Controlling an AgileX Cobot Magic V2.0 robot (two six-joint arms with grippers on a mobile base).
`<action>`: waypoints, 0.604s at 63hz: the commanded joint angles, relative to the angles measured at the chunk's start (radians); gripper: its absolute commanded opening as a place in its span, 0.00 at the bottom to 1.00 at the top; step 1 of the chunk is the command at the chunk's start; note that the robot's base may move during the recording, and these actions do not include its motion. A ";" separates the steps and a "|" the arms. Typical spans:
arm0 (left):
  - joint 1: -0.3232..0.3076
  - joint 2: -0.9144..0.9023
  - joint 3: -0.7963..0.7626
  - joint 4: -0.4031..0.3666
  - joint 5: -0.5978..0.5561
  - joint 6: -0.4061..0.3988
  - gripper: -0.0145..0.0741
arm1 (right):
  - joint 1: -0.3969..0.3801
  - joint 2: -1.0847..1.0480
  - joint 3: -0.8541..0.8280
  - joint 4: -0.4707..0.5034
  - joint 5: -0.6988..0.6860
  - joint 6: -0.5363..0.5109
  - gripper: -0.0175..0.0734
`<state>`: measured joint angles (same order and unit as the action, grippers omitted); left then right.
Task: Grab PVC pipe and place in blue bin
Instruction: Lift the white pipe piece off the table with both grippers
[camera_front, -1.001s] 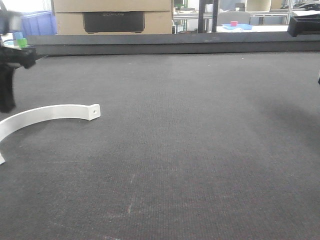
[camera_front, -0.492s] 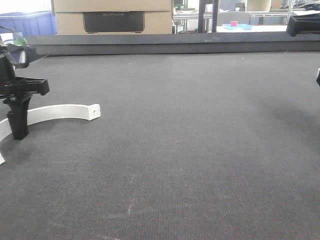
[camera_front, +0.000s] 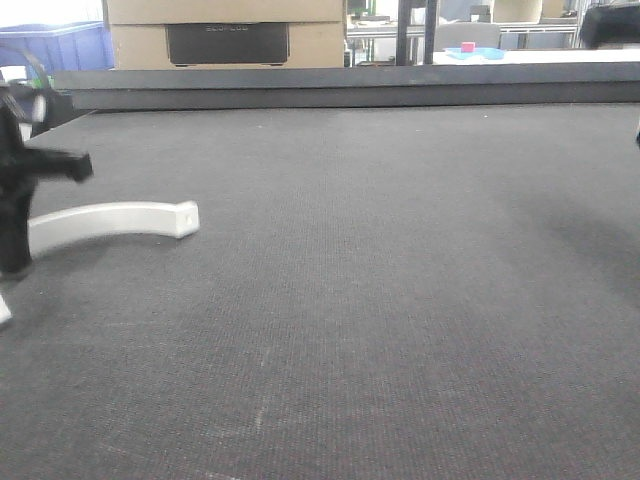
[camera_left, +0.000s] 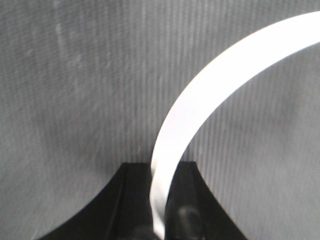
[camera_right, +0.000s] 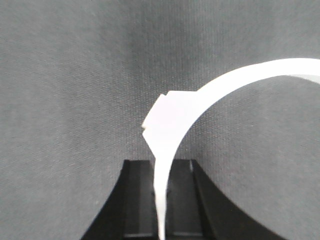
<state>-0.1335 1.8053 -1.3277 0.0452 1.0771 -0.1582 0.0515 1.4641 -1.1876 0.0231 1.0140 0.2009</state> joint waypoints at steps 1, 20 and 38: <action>0.000 -0.100 -0.004 -0.003 0.016 -0.009 0.04 | 0.002 -0.070 -0.009 -0.010 0.011 -0.008 0.01; 0.000 -0.459 -0.001 -0.003 -0.118 -0.009 0.04 | 0.002 -0.281 -0.009 -0.010 -0.095 -0.008 0.01; 0.000 -0.725 0.109 -0.003 -0.432 -0.009 0.04 | 0.002 -0.425 0.022 -0.010 -0.197 -0.064 0.01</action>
<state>-0.1335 1.1402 -1.2663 0.0468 0.7436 -0.1582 0.0515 1.0841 -1.1853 0.0231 0.8838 0.1804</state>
